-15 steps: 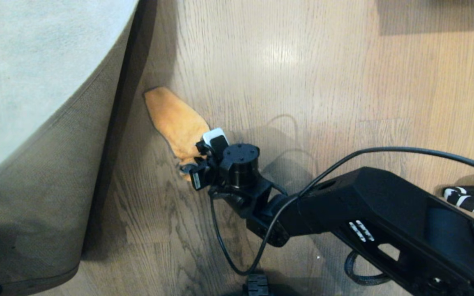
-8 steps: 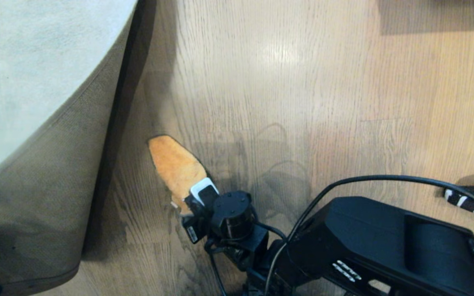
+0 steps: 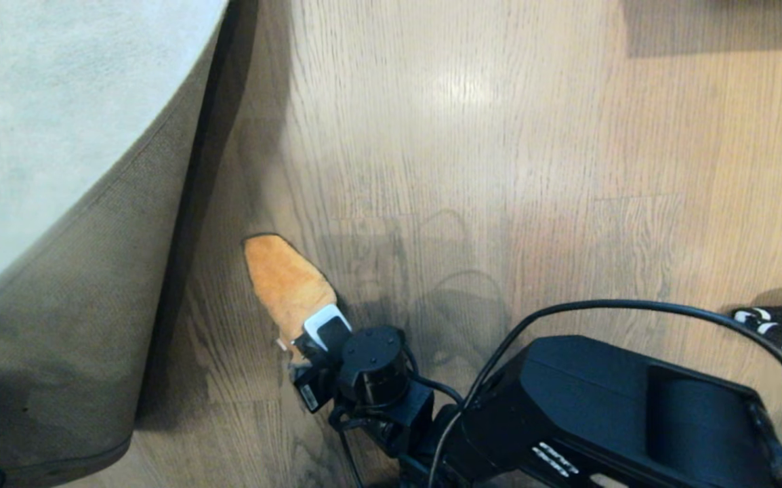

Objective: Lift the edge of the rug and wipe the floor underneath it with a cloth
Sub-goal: Wipe the floor under the carpet with a rag

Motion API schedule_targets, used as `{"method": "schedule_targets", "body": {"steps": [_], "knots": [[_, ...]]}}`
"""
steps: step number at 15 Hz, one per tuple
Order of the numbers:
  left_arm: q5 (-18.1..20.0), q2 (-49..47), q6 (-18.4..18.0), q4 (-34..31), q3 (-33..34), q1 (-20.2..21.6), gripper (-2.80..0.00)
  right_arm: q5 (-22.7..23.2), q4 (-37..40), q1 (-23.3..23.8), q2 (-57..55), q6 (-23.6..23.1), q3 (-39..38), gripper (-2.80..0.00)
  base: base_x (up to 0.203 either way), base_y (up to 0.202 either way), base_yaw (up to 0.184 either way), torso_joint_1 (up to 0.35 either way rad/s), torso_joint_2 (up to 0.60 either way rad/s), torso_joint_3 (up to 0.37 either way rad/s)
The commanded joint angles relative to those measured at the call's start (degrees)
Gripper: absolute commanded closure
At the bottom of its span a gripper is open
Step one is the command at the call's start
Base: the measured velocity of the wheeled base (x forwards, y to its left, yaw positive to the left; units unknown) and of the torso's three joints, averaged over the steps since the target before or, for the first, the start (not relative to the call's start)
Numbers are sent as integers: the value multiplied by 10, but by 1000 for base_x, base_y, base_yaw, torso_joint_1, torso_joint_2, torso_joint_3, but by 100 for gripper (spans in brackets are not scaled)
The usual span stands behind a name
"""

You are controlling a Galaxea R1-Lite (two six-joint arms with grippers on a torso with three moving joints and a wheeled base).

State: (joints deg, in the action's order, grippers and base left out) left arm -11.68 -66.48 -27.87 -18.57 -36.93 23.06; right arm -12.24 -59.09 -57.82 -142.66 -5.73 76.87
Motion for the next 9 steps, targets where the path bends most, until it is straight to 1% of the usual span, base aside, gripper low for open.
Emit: {"method": "schedule_targets", "body": {"steps": [1,5,9], "knots": [[-1,-3,-2,-2,1,0,0,-1,-1,5,-19,0,30,0,0,0,0,0,0,0],[-1,-7,-1,-2,1,0,0,0,23,39,-25,0,104,0,0,0,0,0,0,0],[-1,-8,-2,-2,1,0,0,0,79,84,-25,0,203,0,0,0,0,0,0,0]]}}
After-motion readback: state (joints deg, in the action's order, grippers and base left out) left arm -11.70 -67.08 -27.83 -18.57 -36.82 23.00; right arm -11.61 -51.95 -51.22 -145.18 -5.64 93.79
